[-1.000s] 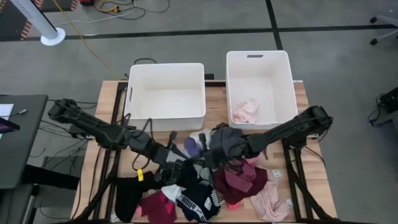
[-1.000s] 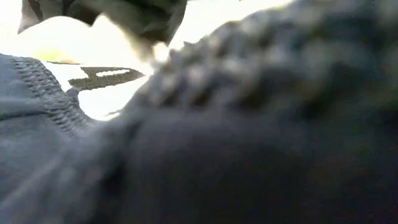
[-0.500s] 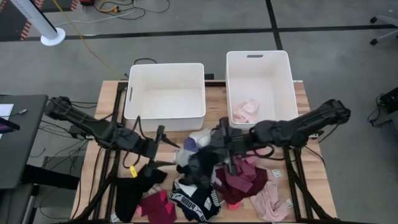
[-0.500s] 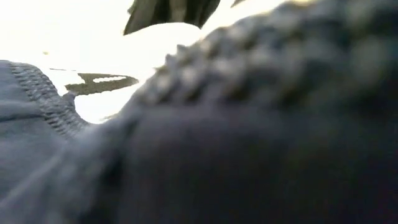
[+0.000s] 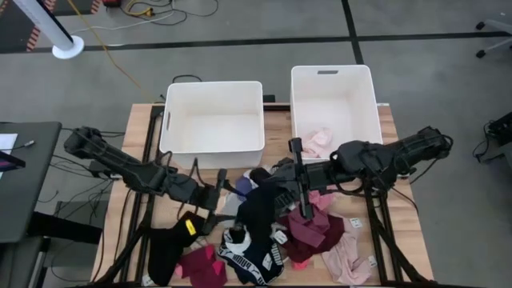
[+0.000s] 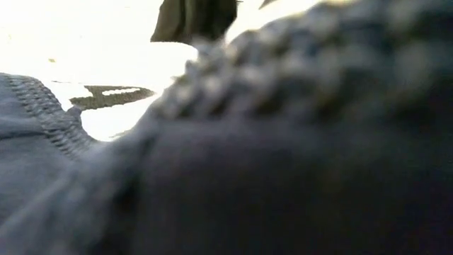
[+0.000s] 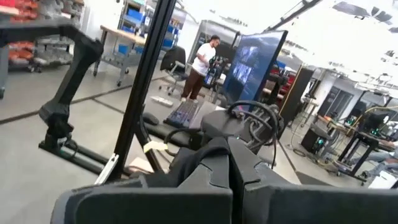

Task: Sort clothes
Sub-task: Put the black underwear into the left white laundry organizer

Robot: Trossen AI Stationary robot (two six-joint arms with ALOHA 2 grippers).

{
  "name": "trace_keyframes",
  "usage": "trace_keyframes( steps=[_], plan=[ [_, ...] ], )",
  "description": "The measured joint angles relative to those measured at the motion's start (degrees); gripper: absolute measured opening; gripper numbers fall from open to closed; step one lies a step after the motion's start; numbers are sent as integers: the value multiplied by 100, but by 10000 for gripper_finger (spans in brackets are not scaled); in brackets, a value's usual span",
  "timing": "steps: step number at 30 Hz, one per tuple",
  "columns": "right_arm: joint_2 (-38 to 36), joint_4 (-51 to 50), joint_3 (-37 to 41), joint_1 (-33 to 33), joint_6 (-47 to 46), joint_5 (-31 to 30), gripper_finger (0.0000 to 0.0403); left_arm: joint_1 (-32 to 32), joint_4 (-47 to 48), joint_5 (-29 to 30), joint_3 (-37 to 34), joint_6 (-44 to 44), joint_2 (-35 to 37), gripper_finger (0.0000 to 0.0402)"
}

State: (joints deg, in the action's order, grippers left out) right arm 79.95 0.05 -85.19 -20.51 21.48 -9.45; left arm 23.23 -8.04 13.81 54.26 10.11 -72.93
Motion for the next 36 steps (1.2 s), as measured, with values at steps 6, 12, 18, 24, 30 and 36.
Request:
trace_keyframes(
  steps=[6, 12, 18, 24, 30, 36],
  plan=[
    [13, -135, -148, 1, 11, 0, 0, -328, -991, -445, -2, -302, -566, 296],
    [14, -152, -149, 6, 22, -2, 0, -625, -2269, -1226, 0, -694, -1280, 296],
    [17, -258, -149, 13, -2, -2, 0, -830, -2900, -1818, 31, -736, -1802, 249],
    [17, -646, -149, 73, -117, -9, 0, -836, -2858, -2027, 326, -232, -1760, 90],
    [19, -1232, -149, 172, -511, -9, 0, -872, -2153, -1959, 609, 610, -1214, 9],
    [19, -1978, -149, 354, -1004, -13, 2, -992, -965, -1487, 1028, 1308, -318, 4]
  ],
)
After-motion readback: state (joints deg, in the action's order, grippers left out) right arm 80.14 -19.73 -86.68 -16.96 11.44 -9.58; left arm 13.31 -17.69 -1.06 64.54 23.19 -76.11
